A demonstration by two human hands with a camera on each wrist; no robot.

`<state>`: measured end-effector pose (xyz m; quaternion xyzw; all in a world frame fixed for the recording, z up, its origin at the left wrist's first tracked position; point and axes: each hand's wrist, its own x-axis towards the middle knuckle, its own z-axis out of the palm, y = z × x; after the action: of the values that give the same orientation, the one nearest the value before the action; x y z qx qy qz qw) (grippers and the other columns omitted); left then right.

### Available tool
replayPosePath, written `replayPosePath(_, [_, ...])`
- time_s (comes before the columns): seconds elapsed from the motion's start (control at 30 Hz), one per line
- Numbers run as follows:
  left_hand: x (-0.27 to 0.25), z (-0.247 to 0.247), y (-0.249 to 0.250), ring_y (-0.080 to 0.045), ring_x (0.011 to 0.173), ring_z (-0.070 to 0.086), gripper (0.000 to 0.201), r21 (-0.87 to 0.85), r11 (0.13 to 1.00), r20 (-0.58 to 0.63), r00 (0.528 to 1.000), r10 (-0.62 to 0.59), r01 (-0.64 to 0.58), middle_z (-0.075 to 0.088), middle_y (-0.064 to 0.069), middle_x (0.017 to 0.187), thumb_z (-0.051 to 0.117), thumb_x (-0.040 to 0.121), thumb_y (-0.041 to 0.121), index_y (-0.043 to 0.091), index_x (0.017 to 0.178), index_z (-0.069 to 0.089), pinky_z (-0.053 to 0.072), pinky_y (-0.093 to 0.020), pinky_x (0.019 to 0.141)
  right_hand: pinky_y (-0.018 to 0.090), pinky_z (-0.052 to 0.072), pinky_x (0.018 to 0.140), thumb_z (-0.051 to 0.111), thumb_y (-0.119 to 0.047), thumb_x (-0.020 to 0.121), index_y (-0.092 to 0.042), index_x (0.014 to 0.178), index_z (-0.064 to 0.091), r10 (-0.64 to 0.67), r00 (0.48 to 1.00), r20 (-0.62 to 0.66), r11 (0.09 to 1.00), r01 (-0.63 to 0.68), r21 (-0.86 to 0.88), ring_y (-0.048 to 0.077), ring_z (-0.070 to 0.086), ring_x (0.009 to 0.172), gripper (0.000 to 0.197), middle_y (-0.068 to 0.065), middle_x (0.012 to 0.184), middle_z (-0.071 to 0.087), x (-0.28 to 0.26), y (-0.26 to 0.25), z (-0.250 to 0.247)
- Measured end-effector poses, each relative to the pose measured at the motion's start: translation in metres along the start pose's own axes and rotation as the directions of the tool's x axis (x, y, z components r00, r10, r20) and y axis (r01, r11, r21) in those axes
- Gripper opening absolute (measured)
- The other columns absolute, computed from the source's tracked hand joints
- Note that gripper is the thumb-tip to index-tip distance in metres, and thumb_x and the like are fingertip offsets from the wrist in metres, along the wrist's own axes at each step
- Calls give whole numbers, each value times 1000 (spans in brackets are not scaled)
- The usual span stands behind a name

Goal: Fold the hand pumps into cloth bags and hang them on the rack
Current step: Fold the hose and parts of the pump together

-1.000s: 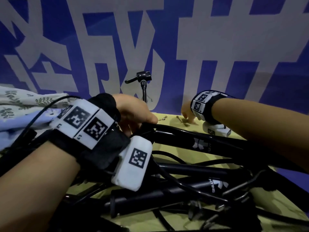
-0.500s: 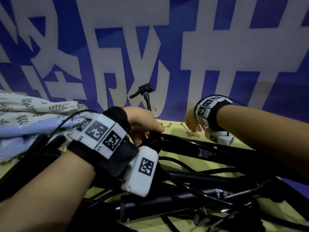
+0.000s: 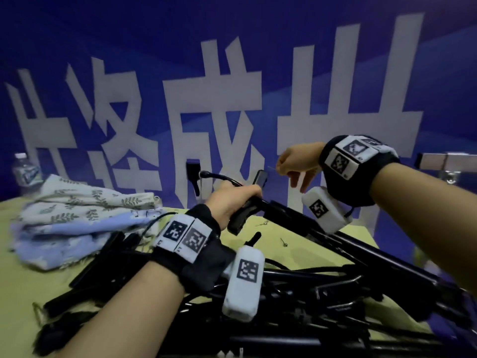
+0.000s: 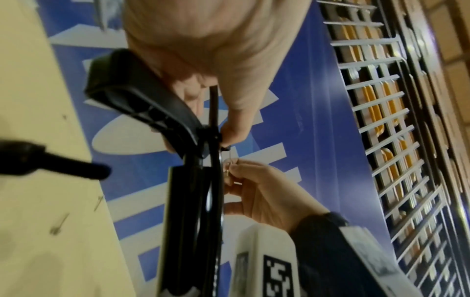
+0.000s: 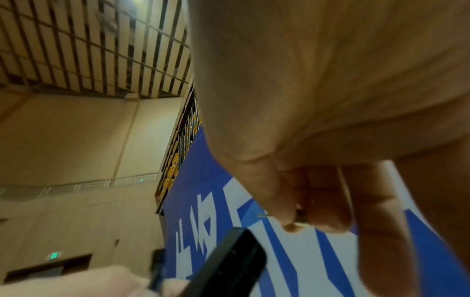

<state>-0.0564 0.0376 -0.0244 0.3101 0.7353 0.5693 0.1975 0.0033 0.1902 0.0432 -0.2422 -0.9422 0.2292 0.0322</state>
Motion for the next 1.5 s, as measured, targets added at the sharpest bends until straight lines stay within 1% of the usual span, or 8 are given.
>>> replayPosePath(0.3, [-43,4,-6,-20,78,66,22,-638,769,34,999,-16,34,61,-11,100,36,100,14,8,96,57,44,-41,89,20,30,50,36,-8,98,-3,92,46,79,985,-153,986,-99,-132,25,44,71,13,14,90,47,-60,-4,55])
replayPosePath(0.4, [-55,0,-6,-37,120,51,39,-829,554,52,997,-59,76,49,-22,134,26,101,13,3,139,30,38,-50,101,28,37,59,34,-6,98,3,97,53,72,975,-209,991,-93,-93,27,48,86,21,23,99,52,-75,3,74])
replayPosePath(0.53, [-66,-10,-5,-38,119,43,28,-958,282,0,982,-188,53,40,-19,127,23,101,14,-2,115,42,29,-56,105,29,33,71,29,-3,96,0,98,50,52,953,-300,998,-58,-9,24,44,85,21,23,106,55,-92,11,94])
replayPosePath(0.67, [-80,-15,-8,-29,116,48,39,-919,394,-130,953,-273,-12,38,-13,128,25,101,31,12,133,33,35,-57,94,30,33,73,29,0,94,-8,97,45,60,958,-279,998,-64,-7,24,43,86,18,19,104,53,-107,4,108])
replayPosePath(0.8, [-74,-23,-19,-14,57,41,51,-888,458,-112,959,-260,21,53,-4,87,26,94,60,13,109,40,42,-36,65,30,33,73,33,0,93,-1,110,52,35,960,-276,999,-42,-20,25,43,87,25,17,107,55,-117,2,114])
replayPosePath(1.03, [-70,-29,-27,-6,26,18,60,-719,607,254,942,-221,337,27,8,37,33,89,61,7,71,53,17,-11,32,24,32,64,30,8,89,-9,99,52,22,936,-352,999,-37,-36,21,46,85,30,5,95,48,-141,24,113])
replayPosePath(1.2, [-66,-10,-28,-3,25,24,39,-219,957,169,973,-155,190,35,6,45,50,92,47,9,85,54,25,-14,29,22,33,57,29,0,97,-10,115,54,16,927,-374,1000,-25,-18,21,53,81,32,11,112,57,-143,25,112])
replayPosePath(1.5, [-58,-4,-42,-4,39,43,15,-240,970,-61,998,21,-35,66,-6,78,69,84,18,4,83,65,43,-16,41,31,43,71,38,-14,99,-7,117,41,-16,938,-345,996,47,82,28,57,86,20,17,103,60,-136,21,123])
